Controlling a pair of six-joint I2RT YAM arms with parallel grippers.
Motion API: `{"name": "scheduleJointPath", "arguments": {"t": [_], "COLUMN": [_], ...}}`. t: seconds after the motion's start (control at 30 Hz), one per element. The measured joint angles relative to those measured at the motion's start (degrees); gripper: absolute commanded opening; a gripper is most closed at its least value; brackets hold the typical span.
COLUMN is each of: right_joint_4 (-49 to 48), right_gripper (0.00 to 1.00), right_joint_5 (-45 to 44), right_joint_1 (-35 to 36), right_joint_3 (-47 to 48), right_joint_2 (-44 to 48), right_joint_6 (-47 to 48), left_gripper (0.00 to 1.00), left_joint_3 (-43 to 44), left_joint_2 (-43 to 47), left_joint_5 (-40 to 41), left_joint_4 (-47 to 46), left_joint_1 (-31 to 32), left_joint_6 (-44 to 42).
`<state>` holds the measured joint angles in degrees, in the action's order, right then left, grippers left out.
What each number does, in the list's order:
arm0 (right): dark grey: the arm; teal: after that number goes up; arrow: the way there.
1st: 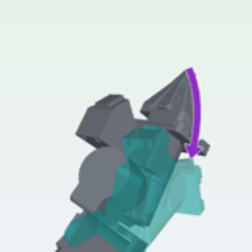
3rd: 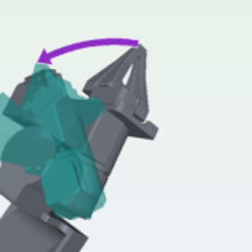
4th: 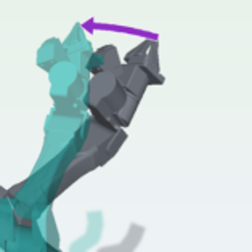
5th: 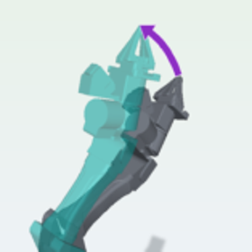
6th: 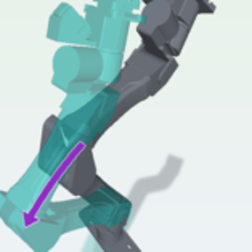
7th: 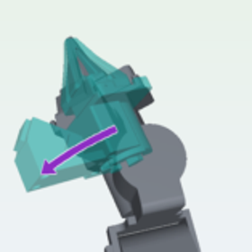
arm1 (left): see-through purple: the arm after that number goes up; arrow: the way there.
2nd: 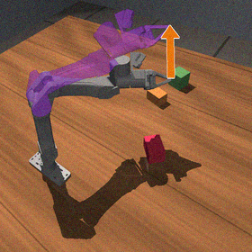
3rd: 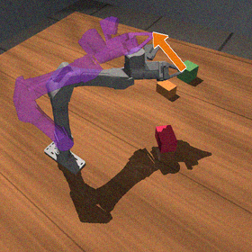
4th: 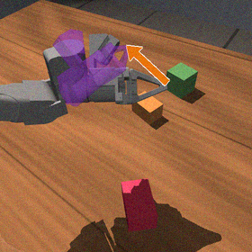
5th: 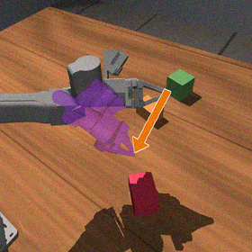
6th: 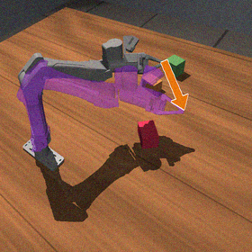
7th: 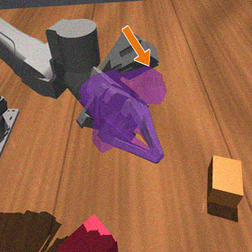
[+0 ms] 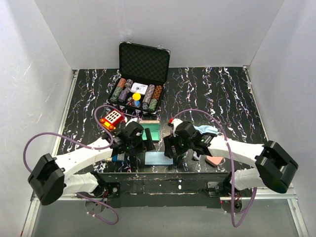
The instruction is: Organize the sunglasses
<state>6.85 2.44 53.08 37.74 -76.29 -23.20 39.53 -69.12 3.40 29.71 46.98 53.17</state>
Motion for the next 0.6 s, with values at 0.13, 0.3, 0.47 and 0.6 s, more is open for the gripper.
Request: {"name": "scheduleJointPath", "arguments": {"t": [0.13,0.3,0.47,0.6], "right_joint_4": [2.3,6.1,6.7,6.8], "right_gripper": [0.88,0.8,0.67,0.6], "right_joint_5": [-1.4,-4.2,-6.2,-7.5], "right_joint_1": [0.0,1.1,2.1,2.6], "right_joint_3": [0.0,-0.1,-0.1,0.1], "right_joint_2": [3.0,5.5,4.9,0.3], "right_joint_6": [-3.6,-13.7,-20.3,-22.5], "left_gripper": [0.96,0.79,0.65,0.53], "left_joint_3": [-2.4,-3.8,-3.8,-2.6], "left_joint_2": [3.9,1.7,-4.3,-7.4], "left_joint_5": [-0.4,-0.5,-1.1,-1.9], "left_joint_4": [0.1,0.4,-0.7,-2.5], "left_joint_1": [0.0,0.0,0.0,0.0], "left_joint_6": [2.6,5.6,6.0,6.1]}}
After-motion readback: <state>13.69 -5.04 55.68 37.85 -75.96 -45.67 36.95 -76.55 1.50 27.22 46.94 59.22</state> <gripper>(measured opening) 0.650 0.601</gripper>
